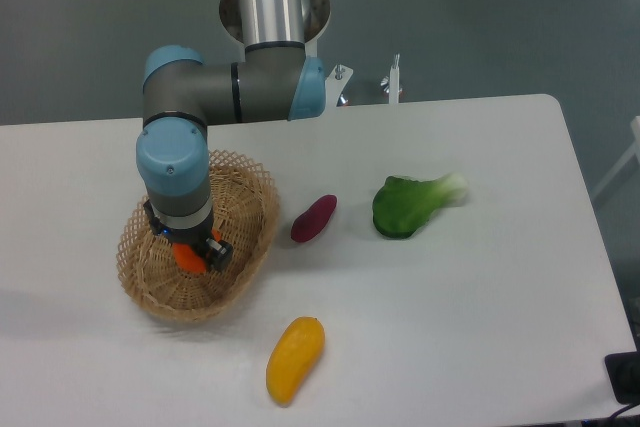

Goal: Place the orange in the basket

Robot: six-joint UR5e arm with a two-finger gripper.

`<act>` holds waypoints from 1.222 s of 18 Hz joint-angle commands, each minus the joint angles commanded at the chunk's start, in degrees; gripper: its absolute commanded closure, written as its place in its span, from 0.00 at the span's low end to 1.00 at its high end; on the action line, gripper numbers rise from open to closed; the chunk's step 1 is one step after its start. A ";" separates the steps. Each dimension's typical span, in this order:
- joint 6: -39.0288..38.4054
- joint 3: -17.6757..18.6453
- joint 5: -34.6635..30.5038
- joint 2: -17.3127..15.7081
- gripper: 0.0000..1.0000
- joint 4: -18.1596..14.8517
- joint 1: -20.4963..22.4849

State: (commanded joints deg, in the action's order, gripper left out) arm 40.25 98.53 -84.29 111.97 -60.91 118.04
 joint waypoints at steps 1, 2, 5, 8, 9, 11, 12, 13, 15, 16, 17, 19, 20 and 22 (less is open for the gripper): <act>0.00 -0.09 0.26 0.09 0.00 -0.17 -0.09; -0.17 -0.26 0.26 0.09 0.00 -0.26 -0.17; -1.93 -0.18 0.35 -0.52 0.00 1.31 -0.09; -2.02 -0.53 -0.09 -0.61 0.00 4.56 0.26; -2.02 -0.79 -0.09 -0.61 0.00 5.27 0.87; -1.85 -1.93 -0.09 -1.23 0.00 5.62 2.80; -2.02 -3.07 -0.17 -1.14 0.00 5.71 3.68; -2.11 -3.51 -0.18 -1.14 0.00 5.71 4.91; -1.76 -3.60 -0.18 -1.49 0.00 5.71 8.16; -1.67 -3.60 -0.18 -1.93 0.00 5.63 9.65; -1.41 -3.34 -0.09 -3.06 0.00 5.62 11.41; -0.19 -2.73 -0.09 -3.69 0.00 5.54 13.96; 1.56 -2.81 -0.09 -3.52 0.00 5.45 14.76; 6.74 -2.64 -0.18 -3.34 0.00 5.45 16.95</act>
State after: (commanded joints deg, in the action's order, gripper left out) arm 46.99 95.89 -84.46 108.63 -55.46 134.99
